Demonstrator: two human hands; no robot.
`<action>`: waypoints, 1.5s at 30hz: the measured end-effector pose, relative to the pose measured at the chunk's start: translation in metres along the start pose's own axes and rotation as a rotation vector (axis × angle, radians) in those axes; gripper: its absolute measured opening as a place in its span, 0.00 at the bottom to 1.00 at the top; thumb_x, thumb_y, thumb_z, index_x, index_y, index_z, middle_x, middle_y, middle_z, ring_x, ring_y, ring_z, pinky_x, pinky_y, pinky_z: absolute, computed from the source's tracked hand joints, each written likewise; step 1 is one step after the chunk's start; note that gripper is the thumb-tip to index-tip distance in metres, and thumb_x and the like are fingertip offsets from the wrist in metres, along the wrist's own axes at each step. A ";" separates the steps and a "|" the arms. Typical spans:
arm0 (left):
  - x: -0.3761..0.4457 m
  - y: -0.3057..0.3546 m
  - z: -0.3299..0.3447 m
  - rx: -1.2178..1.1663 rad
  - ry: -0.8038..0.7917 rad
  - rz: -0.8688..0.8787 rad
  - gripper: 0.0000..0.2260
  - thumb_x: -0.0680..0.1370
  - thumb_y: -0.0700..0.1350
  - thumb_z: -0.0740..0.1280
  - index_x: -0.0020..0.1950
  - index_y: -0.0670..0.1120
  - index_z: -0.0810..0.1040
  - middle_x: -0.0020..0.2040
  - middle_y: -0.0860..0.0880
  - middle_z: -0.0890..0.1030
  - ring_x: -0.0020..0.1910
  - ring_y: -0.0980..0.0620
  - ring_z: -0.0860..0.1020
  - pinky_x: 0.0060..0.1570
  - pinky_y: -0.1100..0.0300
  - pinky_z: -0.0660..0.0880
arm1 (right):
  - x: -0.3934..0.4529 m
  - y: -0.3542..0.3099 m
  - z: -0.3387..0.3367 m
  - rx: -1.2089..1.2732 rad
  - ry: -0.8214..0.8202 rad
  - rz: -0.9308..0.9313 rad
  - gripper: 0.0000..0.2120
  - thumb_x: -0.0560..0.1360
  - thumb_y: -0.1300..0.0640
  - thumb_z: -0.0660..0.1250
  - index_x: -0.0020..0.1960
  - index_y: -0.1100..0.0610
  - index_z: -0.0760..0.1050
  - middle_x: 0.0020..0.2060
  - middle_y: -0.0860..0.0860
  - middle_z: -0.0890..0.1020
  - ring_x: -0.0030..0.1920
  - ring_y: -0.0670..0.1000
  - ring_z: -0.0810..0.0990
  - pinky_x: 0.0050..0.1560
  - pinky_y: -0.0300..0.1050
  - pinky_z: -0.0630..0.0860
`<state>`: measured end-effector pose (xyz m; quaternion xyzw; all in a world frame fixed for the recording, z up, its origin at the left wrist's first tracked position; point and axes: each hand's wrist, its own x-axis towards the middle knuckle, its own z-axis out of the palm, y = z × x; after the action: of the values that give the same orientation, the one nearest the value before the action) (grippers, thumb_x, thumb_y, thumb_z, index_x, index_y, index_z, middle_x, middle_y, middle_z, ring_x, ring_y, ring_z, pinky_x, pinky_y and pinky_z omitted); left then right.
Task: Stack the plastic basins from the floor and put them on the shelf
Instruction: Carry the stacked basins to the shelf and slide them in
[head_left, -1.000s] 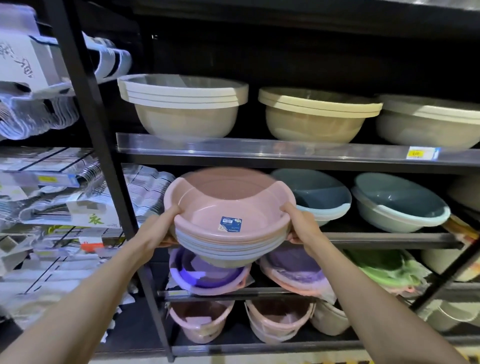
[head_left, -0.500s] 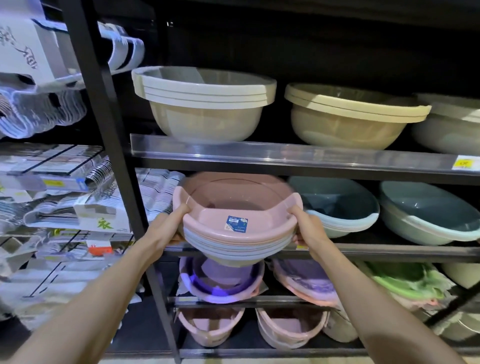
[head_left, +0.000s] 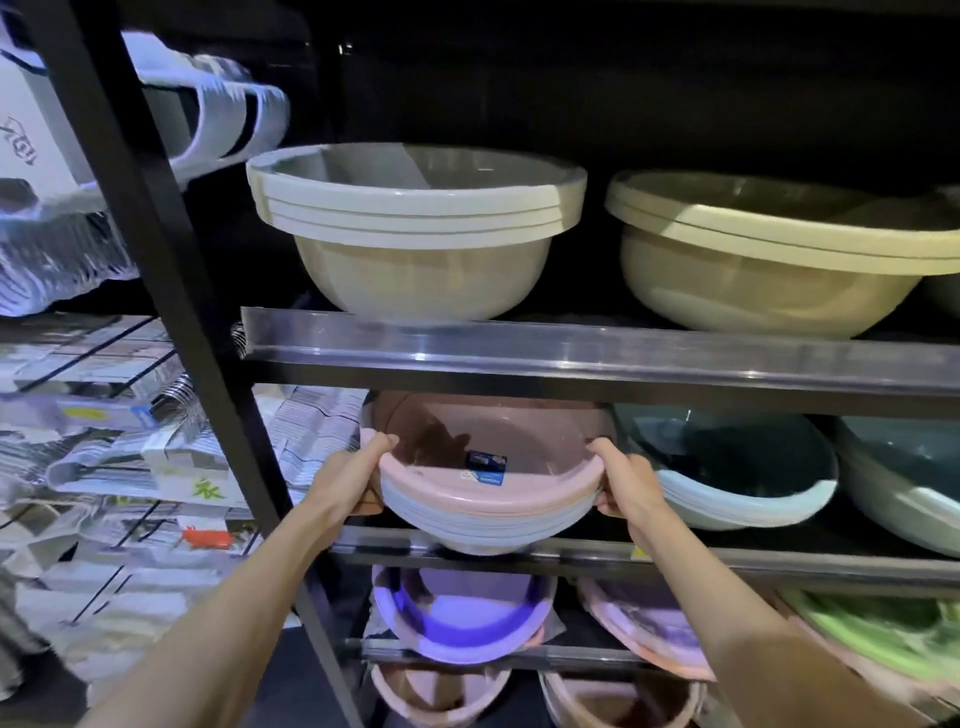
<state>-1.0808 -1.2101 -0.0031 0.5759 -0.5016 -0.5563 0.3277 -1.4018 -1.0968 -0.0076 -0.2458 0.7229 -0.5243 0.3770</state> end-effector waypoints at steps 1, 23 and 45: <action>0.005 0.002 0.000 -0.003 -0.006 -0.006 0.33 0.61 0.66 0.72 0.49 0.38 0.86 0.41 0.39 0.87 0.38 0.43 0.86 0.31 0.59 0.81 | 0.006 -0.003 0.002 0.004 0.003 0.004 0.19 0.72 0.44 0.69 0.47 0.61 0.76 0.35 0.56 0.76 0.31 0.53 0.73 0.33 0.44 0.73; 0.029 0.001 -0.001 -0.046 -0.029 0.051 0.22 0.69 0.60 0.68 0.49 0.42 0.81 0.40 0.43 0.84 0.31 0.49 0.84 0.28 0.61 0.79 | 0.020 -0.007 0.033 0.001 0.206 -0.003 0.14 0.72 0.49 0.56 0.50 0.56 0.74 0.49 0.55 0.79 0.42 0.54 0.77 0.37 0.44 0.76; 0.044 -0.038 0.010 0.006 -0.073 0.045 0.30 0.70 0.69 0.67 0.58 0.45 0.80 0.47 0.46 0.86 0.46 0.47 0.85 0.51 0.50 0.81 | 0.030 0.027 0.044 0.097 0.110 0.014 0.13 0.76 0.47 0.58 0.52 0.55 0.72 0.39 0.49 0.79 0.38 0.51 0.78 0.37 0.43 0.75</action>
<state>-1.0874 -1.2390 -0.0537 0.5450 -0.5277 -0.5677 0.3198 -1.3837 -1.1356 -0.0486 -0.1932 0.7180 -0.5688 0.3517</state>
